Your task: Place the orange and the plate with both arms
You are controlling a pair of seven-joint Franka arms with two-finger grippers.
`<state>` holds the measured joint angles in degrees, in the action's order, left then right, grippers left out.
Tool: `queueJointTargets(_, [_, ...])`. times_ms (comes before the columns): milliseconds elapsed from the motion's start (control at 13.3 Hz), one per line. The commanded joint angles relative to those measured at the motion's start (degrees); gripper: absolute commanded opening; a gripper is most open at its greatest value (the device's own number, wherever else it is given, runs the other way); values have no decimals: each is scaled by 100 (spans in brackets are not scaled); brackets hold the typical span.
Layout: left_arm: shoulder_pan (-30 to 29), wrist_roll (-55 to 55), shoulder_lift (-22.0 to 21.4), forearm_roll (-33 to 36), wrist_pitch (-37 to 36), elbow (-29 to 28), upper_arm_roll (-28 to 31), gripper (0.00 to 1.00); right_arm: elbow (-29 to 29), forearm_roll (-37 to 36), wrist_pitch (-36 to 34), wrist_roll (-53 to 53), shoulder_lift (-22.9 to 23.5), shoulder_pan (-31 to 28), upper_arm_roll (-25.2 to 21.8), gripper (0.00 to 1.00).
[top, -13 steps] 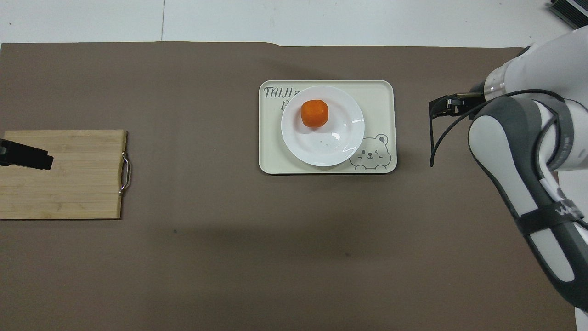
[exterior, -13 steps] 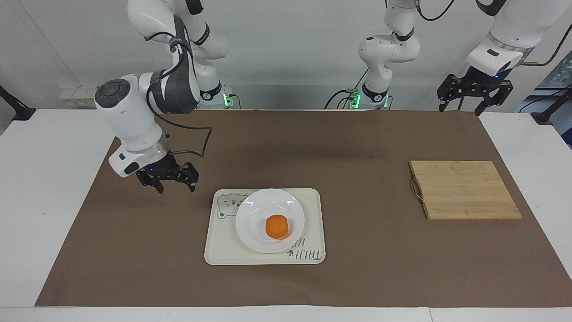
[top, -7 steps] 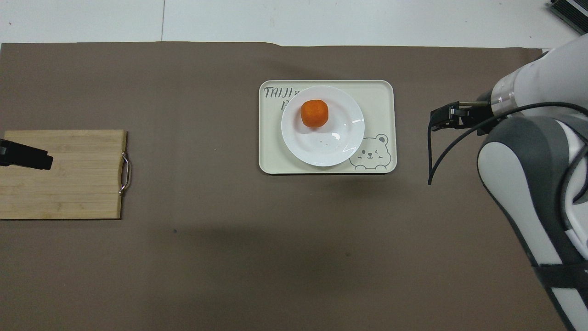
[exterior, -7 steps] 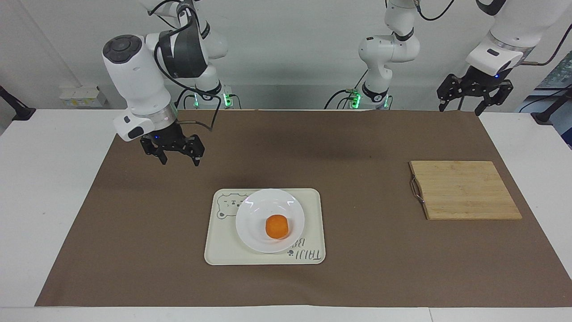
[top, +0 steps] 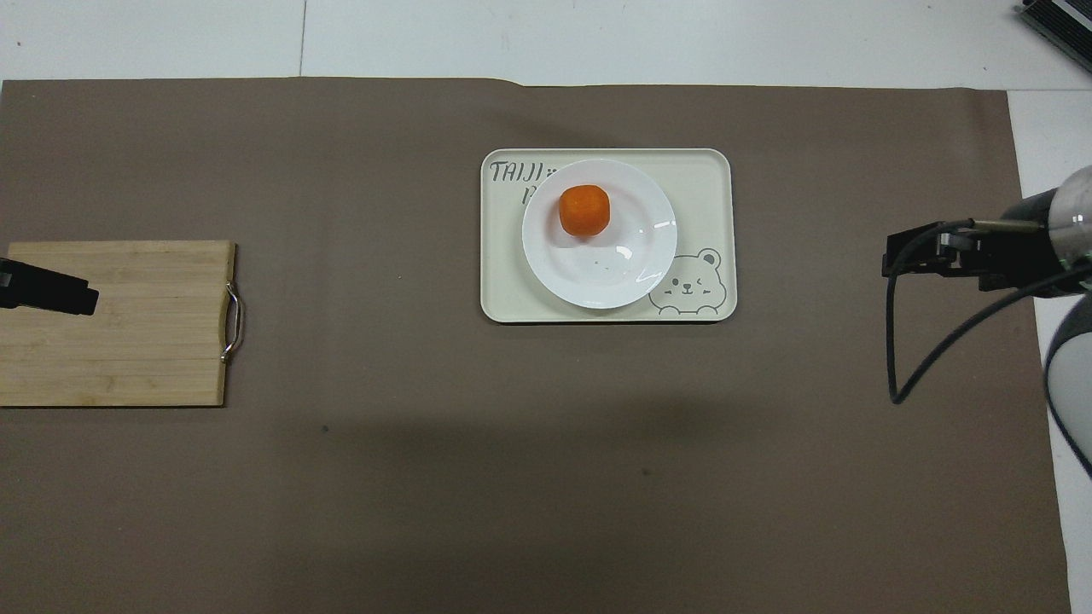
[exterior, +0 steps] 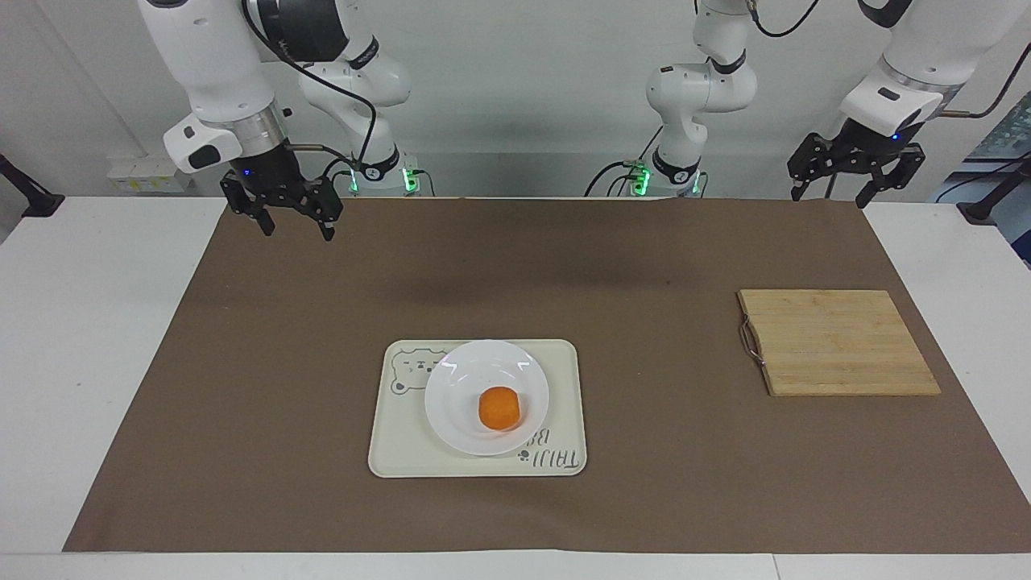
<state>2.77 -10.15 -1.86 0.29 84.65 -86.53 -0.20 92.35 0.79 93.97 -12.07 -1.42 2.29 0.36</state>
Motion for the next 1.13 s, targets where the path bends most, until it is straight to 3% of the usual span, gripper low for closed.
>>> queueJointTargets(0, [74, 66, -122, 67, -10, -110, 46, 100, 134, -105, -176, 64, -245, -228, -36, 100])
queueJointTargets(377, [74, 66, -122, 67, -19, -110, 46, 100, -130, -44, -731, 678, -350, -281, -606, 100])
queueJointTargets(1055, [74, 75, -131, 67, -19, -119, 46, 100, 231, -404, -467, 1286, -509, -88, -528, 100])
